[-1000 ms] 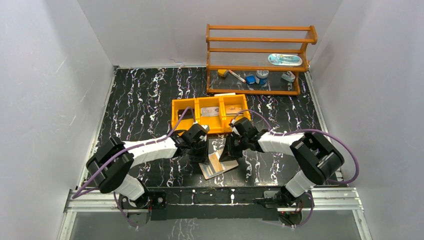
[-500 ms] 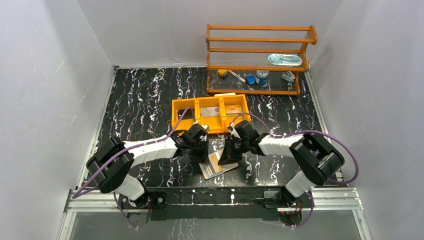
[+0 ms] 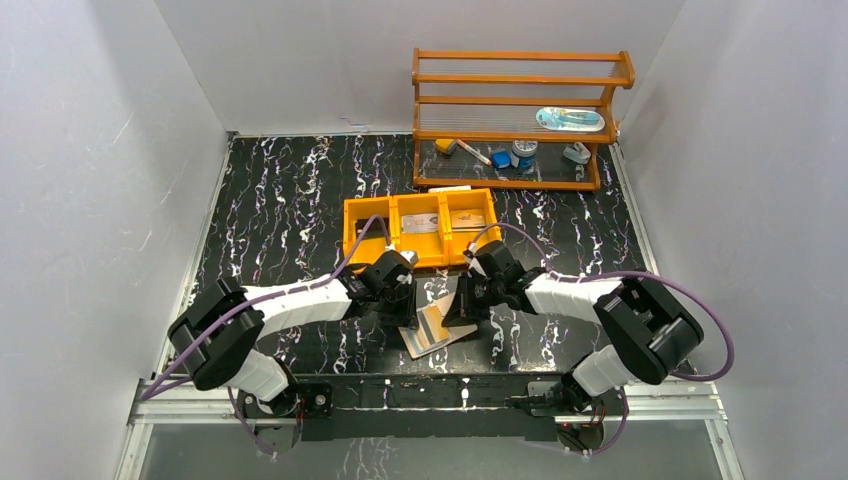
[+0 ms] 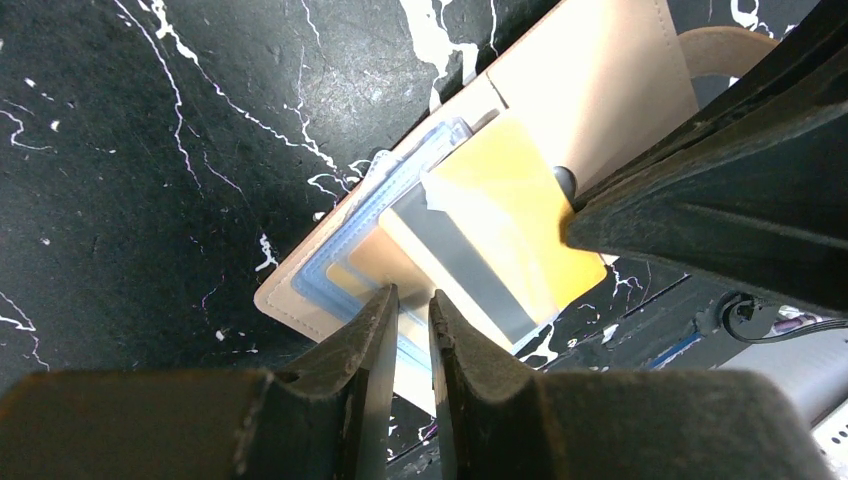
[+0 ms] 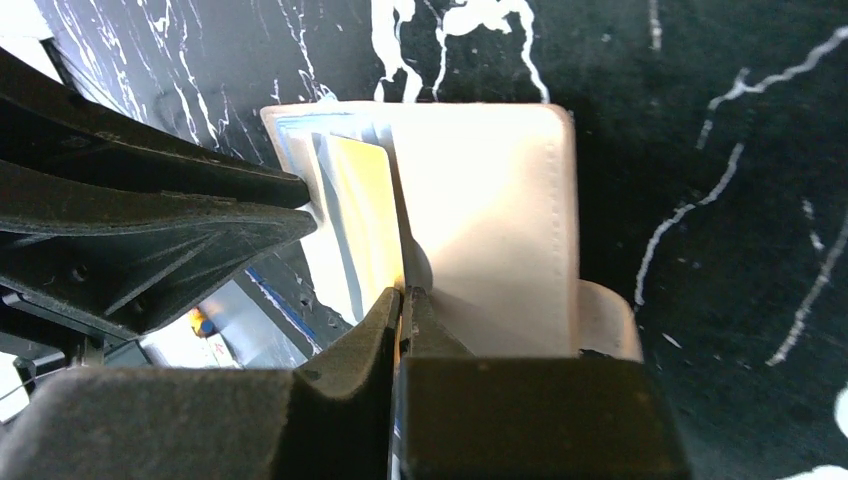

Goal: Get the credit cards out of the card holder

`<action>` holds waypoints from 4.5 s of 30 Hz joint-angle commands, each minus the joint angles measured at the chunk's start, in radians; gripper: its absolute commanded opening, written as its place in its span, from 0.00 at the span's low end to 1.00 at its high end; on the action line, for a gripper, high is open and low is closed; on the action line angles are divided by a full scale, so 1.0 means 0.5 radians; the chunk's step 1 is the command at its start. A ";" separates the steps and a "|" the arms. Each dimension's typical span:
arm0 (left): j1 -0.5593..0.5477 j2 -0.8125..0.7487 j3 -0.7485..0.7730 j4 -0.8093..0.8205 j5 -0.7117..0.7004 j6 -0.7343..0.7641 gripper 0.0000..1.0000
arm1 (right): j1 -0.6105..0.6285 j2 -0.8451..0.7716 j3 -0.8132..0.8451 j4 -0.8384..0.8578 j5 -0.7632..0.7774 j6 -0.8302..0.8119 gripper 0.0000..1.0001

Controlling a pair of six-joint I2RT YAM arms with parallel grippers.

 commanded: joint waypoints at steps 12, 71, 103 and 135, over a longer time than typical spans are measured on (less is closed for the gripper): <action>-0.060 0.064 -0.124 -0.247 -0.100 0.045 0.19 | -0.028 -0.029 -0.115 0.198 -0.076 0.146 0.16; -0.063 0.212 -0.065 0.067 0.169 -0.258 0.29 | -0.032 -0.320 -0.370 0.247 0.282 0.483 0.17; -0.063 0.124 -0.053 -0.098 0.037 -0.193 0.20 | -0.077 -0.093 -0.362 0.686 0.058 0.411 0.13; 0.671 -0.818 0.305 -0.862 -0.484 0.344 0.98 | -0.099 -0.931 0.271 -0.109 1.213 -1.184 0.00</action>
